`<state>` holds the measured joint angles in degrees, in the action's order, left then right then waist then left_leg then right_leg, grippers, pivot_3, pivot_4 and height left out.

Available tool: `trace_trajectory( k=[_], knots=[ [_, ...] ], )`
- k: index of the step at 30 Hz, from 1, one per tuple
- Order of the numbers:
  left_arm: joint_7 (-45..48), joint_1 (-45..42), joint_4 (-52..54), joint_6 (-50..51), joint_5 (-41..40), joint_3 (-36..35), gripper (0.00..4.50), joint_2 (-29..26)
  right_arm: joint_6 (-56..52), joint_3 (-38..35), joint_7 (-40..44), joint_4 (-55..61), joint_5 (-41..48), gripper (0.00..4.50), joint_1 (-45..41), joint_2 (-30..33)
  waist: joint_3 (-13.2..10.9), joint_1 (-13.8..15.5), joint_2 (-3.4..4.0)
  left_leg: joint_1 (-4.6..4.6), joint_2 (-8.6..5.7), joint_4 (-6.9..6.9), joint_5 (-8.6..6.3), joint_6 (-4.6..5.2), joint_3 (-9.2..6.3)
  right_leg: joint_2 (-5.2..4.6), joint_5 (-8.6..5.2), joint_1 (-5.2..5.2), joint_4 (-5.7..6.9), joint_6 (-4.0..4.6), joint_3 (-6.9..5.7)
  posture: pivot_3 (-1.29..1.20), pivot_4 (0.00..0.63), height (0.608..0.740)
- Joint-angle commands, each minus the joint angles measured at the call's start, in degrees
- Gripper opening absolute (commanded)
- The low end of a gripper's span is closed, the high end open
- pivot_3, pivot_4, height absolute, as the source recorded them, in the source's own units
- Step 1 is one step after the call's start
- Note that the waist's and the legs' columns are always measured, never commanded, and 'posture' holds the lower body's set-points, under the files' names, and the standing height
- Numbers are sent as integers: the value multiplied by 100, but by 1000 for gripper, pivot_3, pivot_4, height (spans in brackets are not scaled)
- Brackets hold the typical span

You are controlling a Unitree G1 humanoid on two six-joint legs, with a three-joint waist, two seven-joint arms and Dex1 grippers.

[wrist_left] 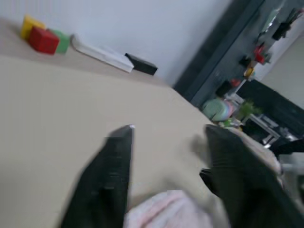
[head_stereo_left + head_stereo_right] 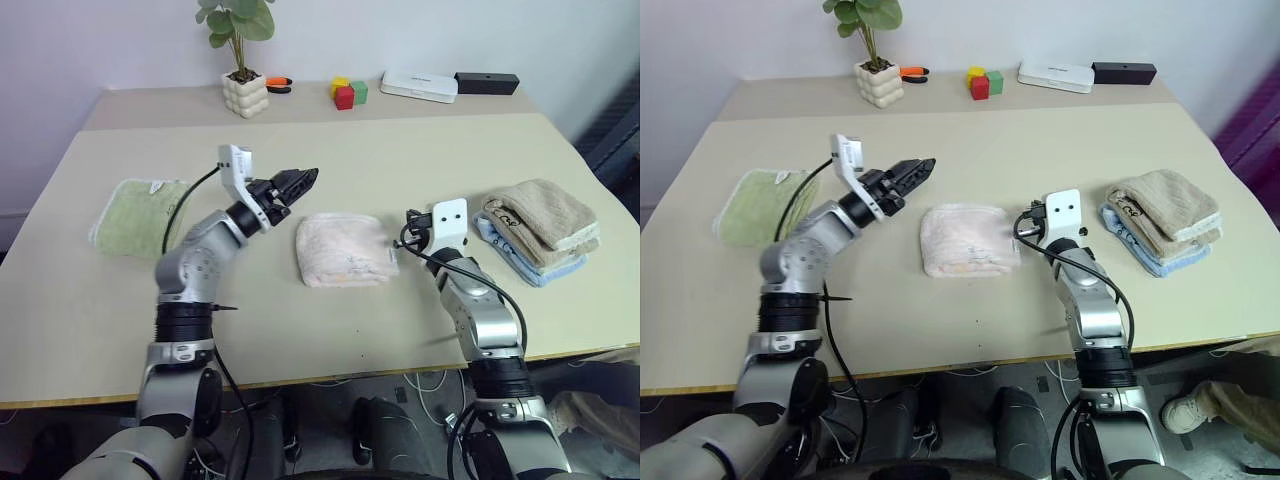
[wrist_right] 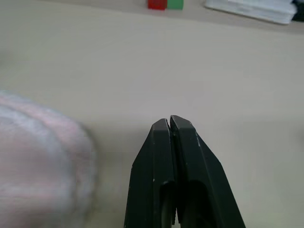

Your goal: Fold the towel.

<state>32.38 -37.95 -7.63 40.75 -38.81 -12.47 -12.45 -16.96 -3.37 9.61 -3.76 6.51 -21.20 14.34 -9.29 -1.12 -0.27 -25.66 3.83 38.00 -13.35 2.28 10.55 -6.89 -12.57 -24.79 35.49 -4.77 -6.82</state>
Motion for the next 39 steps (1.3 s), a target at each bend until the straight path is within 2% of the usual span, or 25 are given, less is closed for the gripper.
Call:
trace_trajectory(
  k=[1, 4, 8, 11, 14, 17, 20, 22, 23, 27, 31, 35, 39],
  knots=[
    [241, 313, 275, 821, -343, 19, 4389, -438, 198, -179, 102, 138, 20, 0, -86, 141, 0, -7, 0, 2, 0, 0, 1, -1, 1, 1, 0, 1, 1, -1, 0, 0, 150, 740],
    [304, 676, 592, 1390, -618, 41, 4456, -683, 226, -199, 160, 139, 17, 0, -75, 155, -2, -15, 2, 9, 0, -6, 3, -6, 6, 2, -2, 1, 6, -5, 2, 0, 150, 740],
    [-12, 891, 707, 2153, -1142, -323, 4456, -656, 410, -15, 441, 340, 21, 0, -32, 146, -4, 24, 0, 7, 4, -5, 4, -9, 3, 2, -3, 1, 6, -4, 2, 0, 150, 740],
    [-452, 921, 632, 2550, -1364, -520, 4456, -466, 550, -99, 1326, 851, 805, 0, 86, 155, -4, 22, 2, 8, 5, -4, 3, -10, 0, 1, -3, 2, 5, -2, 5, 0, 150, 740],
    [-694, 944, 524, 2907, -1690, -749, 4456, -225, 749, -277, 2043, 1118, 1134, 0, 223, 546, -5, 36, 0, 8, 4, -5, 3, -8, -2, 1, -2, 5, 3, -4, 5, 0, 150, 740],
    [-690, 1140, 700, 3168, -1727, -582, 4456, -255, 514, -593, 2569, 1191, 1693, 0, 290, 905, -5, 29, 0, 16, 2, -3, 2, -7, -3, 1, -3, 13, 0, -3, 4, 0, 150, 740],
    [-626, 1274, 847, 3250, -1622, -396, 4500, -409, 334, -795, 2909, 1238, 2113, 815, 324, 1136, -5, 21, 0, 19, 2, -4, 1, -8, -3, 2, -3, 14, 0, -1, 4, 0, 150, 740],
    [-610, 1307, 856, 3203, -1591, -355, 4500, -433, 273, -893, 3082, 1332, 2333, 1709, 333, 1218, -5, 22, 1, 20, 3, -4, -5, -15, -5, 2, -4, 12, 2, 3, 3, 0, 150, 740],
    [-623, 1306, 843, 3192, -1603, -367, 4500, -421, 250, -905, 3156, 1361, 2386, 2329, 346, 1258, -5, 23, 1, 21, 5, -4, -7, -16, -5, 2, -9, 12, 2, 11, 4, 0, 150, 740],
    [-656, 1322, 837, 3134, -1561, -362, 4500, -435, 188, -979, 3431, 1483, 2520, 4320, 492, 1490, -5, 50, 0, 18, 6, -4, -23, 6, -6, -3, -13, 12, 0, 19, 3, 0, 150, 740],
    [-677, 1270, 686, 3078, -1478, -262, 4500, -352, 196, -990, 3661, 1511, 2559, 4423, 599, 1689, -5, 47, 0, 18, 2, -2, -26, 9, -4, -11, -13, 13, -2, 19, 4, 0, 150, 740],
    [-837, 1125, 363, 2865, -1355, -156, 4500, 50, 250, -1036, 4369, 1762, 2676, 4423, 970, 2179, -5, 88, 0, 18, 0, -1, -28, 12, -5, -14, -13, 16, -5, 19, 2, 0, 150, 740],
    [-933, 1033, 159, 3004, -1408, -132, 4500, 286, 642, -1051, 4803, 1931, 2401, 4423, 1331, 2607, -5, 132, 0, 22, -1, 4, -34, 21, -5, -16, -12, 21, -11, 20, 1, 0, 150, 740]
  ],
)
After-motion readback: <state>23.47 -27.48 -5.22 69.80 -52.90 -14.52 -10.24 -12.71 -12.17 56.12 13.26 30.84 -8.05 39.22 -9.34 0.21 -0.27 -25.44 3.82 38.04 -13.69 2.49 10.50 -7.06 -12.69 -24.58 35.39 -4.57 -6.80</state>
